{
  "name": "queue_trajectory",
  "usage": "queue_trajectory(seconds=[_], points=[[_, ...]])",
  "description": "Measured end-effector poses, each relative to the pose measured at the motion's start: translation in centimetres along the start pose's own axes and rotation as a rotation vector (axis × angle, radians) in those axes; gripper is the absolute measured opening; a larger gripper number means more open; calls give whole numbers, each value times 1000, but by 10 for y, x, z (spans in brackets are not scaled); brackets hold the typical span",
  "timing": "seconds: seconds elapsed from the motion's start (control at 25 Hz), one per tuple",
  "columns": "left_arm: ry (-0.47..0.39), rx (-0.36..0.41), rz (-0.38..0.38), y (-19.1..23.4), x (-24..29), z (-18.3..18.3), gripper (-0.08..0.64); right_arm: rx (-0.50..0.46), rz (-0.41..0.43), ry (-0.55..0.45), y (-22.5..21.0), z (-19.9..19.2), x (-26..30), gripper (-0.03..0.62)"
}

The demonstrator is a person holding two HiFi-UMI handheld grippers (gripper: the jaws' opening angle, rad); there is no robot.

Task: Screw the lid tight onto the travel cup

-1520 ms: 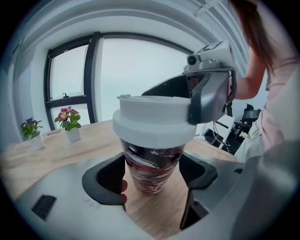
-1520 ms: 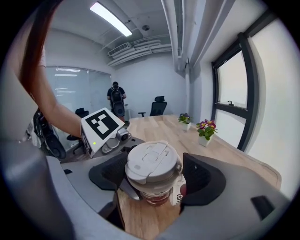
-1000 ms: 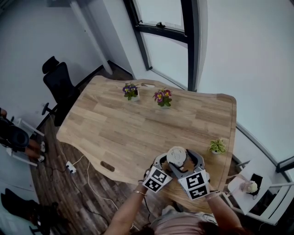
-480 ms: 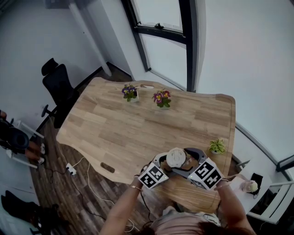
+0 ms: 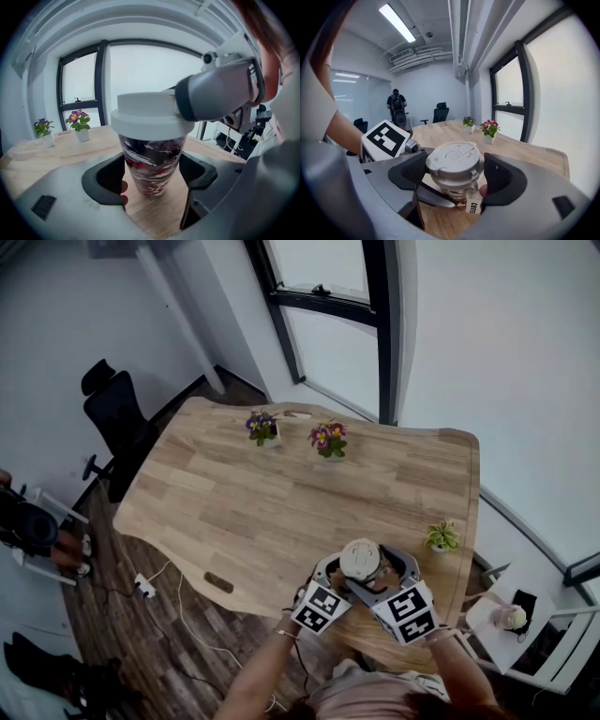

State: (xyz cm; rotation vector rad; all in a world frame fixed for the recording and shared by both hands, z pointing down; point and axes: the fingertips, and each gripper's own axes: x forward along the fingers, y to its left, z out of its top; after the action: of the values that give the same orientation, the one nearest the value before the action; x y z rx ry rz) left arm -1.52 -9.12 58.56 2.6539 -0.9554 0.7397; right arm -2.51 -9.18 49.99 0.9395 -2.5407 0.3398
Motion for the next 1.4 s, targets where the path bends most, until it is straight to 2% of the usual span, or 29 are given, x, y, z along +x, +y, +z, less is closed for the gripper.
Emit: queue_trajectory(seconds=[0.12, 0.44, 0.6, 0.72, 0.88, 0.96, 1.08, 1.28, 1.4], points=[[0, 1, -5, -1, 0, -1, 347, 8, -6, 3, 2, 0, 0, 350], [55, 75, -131, -1, -2, -4, 347, -116, 134, 84, 4, -5, -6, 365], [60, 75, -134, -3, -2, -3, 347, -143, 170, 118, 3, -11, -2, 364], [47, 48, -93, -3, 0, -2, 347, -149, 120, 106, 2, -12, -1, 364], [11, 1, -12, -3, 1, 0, 348, -100, -1, 63, -2, -12, -1, 362], [2, -7, 4, -2, 2, 0, 347, -79, -20, 49, -2, -12, 0, 362], [11, 5, -23, -4, 2, -2, 347, -55, 37, 51, 4, -13, -2, 364], [56, 69, -136, -7, -1, -5, 348, -90, 148, 84, 5, -13, -9, 364], [72, 83, -168, -9, -1, -5, 347, -102, 169, 83, 0, -13, -5, 364]])
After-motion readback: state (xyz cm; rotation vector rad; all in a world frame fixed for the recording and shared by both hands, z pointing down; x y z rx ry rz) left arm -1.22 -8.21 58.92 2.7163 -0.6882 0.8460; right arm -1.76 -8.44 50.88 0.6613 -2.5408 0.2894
